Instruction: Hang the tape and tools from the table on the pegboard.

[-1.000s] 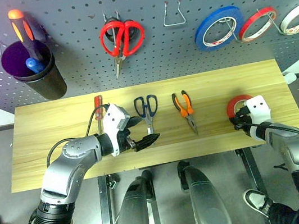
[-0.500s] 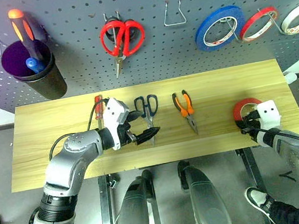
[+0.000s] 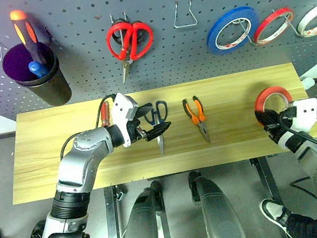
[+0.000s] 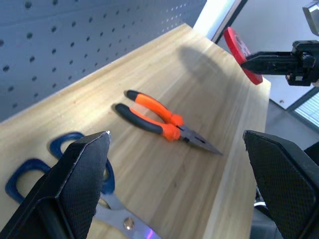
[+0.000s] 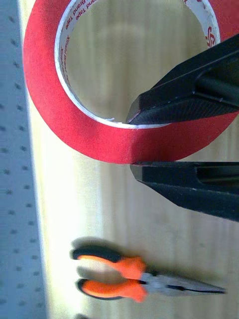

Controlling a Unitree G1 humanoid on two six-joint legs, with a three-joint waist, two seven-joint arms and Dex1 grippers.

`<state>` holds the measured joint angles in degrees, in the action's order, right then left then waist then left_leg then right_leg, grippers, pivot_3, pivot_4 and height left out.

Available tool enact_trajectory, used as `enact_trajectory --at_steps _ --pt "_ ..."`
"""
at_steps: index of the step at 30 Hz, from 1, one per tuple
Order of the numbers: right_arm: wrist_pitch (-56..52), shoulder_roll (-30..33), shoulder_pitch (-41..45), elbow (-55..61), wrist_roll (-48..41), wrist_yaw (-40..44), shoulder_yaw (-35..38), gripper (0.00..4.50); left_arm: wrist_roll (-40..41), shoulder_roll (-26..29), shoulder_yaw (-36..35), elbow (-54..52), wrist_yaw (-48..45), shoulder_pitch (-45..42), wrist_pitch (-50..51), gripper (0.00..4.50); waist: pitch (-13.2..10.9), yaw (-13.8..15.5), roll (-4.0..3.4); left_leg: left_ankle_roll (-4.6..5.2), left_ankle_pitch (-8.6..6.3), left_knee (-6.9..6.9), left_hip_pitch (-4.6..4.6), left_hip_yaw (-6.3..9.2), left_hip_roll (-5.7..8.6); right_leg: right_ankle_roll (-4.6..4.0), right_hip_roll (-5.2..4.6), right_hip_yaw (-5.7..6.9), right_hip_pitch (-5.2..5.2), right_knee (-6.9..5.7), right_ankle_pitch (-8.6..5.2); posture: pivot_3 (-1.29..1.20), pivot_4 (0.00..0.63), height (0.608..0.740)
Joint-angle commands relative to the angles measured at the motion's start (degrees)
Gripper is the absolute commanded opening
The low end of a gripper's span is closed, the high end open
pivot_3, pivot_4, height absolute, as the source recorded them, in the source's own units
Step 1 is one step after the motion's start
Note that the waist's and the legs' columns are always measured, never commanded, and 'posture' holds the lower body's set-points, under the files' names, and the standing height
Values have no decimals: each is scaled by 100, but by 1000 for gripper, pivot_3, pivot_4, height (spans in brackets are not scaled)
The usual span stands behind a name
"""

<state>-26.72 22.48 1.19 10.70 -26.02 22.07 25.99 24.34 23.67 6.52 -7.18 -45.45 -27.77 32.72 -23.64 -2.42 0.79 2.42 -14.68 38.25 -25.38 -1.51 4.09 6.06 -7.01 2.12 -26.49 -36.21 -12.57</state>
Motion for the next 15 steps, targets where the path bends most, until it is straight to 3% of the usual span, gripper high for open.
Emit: enact_trajectory --at_steps 1,15 --pt "355 -41 53 316 -174 -217 406 687 -14 -48 34 -12 -102 -73 -179 4500 12 -6 0 0 0 1 0 0 0 1 0 0 0 0 1 -155 320 695" --pt "553 -37 466 1072 -116 -974 376 687 -128 -146 113 271 -269 -263 -358 4500 124 -24 -6 -2 5 23 1 -1 0 1 3 0 0 -23 2 -195 311 695"
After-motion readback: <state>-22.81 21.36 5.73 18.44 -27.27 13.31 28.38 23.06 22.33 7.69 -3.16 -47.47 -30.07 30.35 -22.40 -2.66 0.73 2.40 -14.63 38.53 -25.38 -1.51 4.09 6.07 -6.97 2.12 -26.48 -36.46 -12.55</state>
